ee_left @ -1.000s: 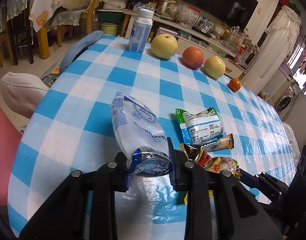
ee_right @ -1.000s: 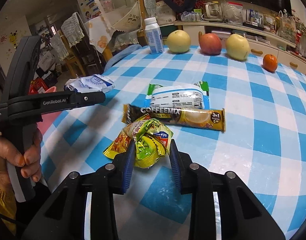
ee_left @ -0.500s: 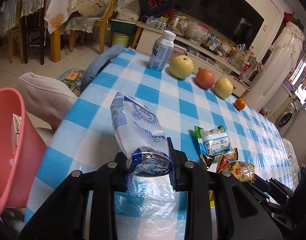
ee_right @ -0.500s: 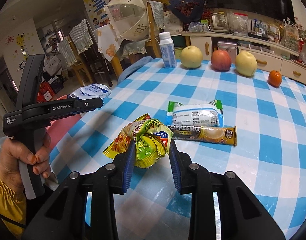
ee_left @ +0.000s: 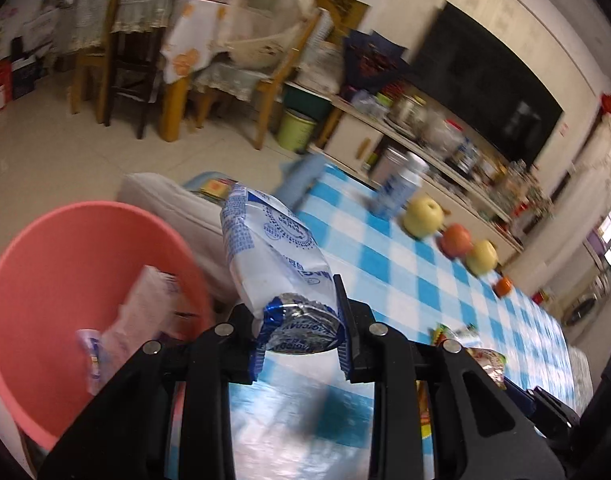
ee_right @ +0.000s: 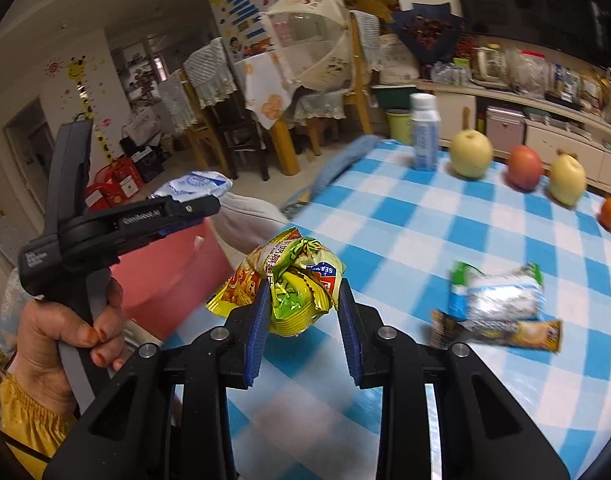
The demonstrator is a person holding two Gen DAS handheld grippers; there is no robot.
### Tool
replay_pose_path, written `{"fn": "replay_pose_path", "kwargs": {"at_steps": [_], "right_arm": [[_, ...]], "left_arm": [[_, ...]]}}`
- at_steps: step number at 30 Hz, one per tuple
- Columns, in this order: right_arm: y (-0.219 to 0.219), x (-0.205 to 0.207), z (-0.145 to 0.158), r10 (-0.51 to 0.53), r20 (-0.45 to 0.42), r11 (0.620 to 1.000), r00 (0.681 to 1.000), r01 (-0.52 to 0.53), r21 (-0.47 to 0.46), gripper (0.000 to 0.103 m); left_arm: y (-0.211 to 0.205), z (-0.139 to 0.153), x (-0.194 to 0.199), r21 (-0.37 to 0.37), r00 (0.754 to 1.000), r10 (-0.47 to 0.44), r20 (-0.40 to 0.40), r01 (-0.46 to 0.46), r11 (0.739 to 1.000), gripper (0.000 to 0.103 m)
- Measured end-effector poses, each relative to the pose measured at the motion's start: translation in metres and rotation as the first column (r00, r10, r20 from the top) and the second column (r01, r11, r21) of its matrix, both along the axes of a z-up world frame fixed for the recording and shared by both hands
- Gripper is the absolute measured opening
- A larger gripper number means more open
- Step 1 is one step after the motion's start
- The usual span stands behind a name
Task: Collect trash
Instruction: 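Carry both packets over the pink bucket and open both tools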
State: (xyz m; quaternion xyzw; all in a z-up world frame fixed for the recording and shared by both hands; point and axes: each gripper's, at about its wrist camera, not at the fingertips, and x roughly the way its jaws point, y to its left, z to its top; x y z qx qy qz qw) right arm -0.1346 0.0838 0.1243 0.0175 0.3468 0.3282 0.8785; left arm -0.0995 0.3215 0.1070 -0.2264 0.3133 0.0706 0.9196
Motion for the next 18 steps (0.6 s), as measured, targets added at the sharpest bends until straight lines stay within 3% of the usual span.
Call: {"fn": "replay_pose_path", "kwargs": {"at_steps": [6, 12, 14, 16, 18], "right_arm": [[0.093, -0.001, 0.014, 0.132, 0.045, 0.991, 0.99, -0.131, -0.016, 0.034], [0.167, 0.001, 0.009, 0.207, 0.059, 0.978, 0.977, -0.205, -0.041, 0.035], [0.185, 0.003, 0.001, 0.221, 0.045, 0.974, 0.974, -0.218, -0.052, 0.038], [0.198, 0.006, -0.011, 0.224, 0.006, 0.973, 0.975, -0.223, -0.065, 0.042], [0.2, 0.008, -0.02, 0.202, -0.036, 0.978, 0.979, -0.203, -0.042, 0.051]], "left_arm": [[0.07, -0.004, -0.023, -0.04, 0.978, 0.21, -0.016, -0.211, 0.977, 0.03], [0.121, -0.009, -0.039, -0.1, 0.941, 0.338, -0.03, -0.339, 0.935, 0.03], [0.13, -0.011, -0.042, -0.102, 0.929, 0.368, -0.046, -0.371, 0.923, 0.038], [0.136, -0.012, -0.044, -0.089, 0.917, 0.396, -0.055, -0.399, 0.913, 0.067], [0.138, -0.011, -0.046, -0.072, 0.912, 0.408, -0.047, -0.41, 0.909, 0.071]]}}
